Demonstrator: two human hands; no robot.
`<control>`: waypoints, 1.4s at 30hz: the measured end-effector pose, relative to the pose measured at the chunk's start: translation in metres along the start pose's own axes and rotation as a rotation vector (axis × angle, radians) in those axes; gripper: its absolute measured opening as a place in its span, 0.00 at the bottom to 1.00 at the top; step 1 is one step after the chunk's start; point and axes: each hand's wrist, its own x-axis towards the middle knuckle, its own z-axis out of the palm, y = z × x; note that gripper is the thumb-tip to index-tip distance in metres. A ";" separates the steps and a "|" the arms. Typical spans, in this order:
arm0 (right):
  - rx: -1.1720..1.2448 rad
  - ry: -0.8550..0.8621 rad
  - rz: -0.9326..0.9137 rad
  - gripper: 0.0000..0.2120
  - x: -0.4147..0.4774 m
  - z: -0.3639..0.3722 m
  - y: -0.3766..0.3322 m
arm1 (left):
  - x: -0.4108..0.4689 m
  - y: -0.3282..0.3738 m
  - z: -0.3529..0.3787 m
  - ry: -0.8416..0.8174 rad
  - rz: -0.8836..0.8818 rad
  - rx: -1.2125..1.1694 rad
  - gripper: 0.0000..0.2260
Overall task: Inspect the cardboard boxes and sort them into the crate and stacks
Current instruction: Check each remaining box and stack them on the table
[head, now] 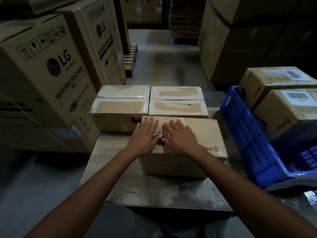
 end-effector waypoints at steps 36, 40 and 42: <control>0.044 0.004 0.191 0.41 -0.032 0.011 0.073 | 0.032 0.078 0.026 -0.023 0.140 0.013 0.28; 0.133 -0.012 0.229 0.39 -0.044 -0.003 0.070 | 0.023 0.084 0.020 0.021 0.143 -0.026 0.25; 0.153 0.027 0.286 0.37 -0.058 -0.002 0.067 | 0.016 0.086 0.021 0.023 0.135 -0.044 0.24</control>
